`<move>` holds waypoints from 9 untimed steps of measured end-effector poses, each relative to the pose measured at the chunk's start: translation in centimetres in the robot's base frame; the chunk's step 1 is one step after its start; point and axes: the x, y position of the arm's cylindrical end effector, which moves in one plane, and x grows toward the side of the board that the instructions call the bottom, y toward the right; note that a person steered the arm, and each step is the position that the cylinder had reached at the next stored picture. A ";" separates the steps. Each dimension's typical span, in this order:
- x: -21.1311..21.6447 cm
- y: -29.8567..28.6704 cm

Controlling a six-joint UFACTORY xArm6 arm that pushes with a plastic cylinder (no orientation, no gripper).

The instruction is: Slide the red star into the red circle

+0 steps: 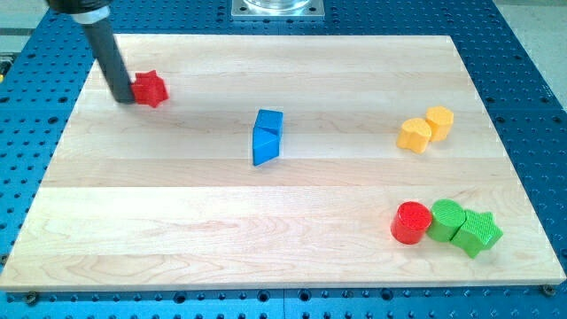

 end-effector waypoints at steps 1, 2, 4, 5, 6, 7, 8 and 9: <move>-2.7 2.1; -3.8 3.6; 3.7 2.7; 3.1 1.1; 0.8 5.8; 1.9 8.1; 11.5 8.3; 12.9 6.3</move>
